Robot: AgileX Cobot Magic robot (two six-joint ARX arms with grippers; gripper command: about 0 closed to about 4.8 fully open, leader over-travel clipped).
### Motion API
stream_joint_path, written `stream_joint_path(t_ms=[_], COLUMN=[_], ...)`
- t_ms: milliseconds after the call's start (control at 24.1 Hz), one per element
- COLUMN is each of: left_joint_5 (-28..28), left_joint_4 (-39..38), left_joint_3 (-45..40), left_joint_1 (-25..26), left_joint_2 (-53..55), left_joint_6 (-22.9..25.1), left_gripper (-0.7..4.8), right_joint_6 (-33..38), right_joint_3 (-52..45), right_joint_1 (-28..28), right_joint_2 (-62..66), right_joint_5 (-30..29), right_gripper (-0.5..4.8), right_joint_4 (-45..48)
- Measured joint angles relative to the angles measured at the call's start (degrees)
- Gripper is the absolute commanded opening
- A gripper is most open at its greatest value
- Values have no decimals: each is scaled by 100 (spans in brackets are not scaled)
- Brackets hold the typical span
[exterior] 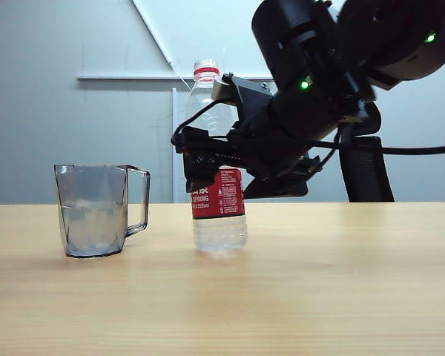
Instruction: Pick up the mineral water bottle on the table and pour water into the mug until it's half full.
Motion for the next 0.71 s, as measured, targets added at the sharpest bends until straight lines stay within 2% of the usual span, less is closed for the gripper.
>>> stream_joint_path(t_ms=[581,706], left_joint_5=[0,0], left_joint_4=[2,2], left_joint_3=[0,0], left_joint_1=[0,0], left_joint_2=[0,0], left_joint_6=[0,0], left_gripper=[-2,-2], right_joint_6=[-11,-11], right_joint_3=[-527,-527], right_joint_1=[2,2], right_joint_2=[-691,-837], right_joint_5=[-7,-210], right_gripper=[450,450], right_joint_4=[-68,-260])
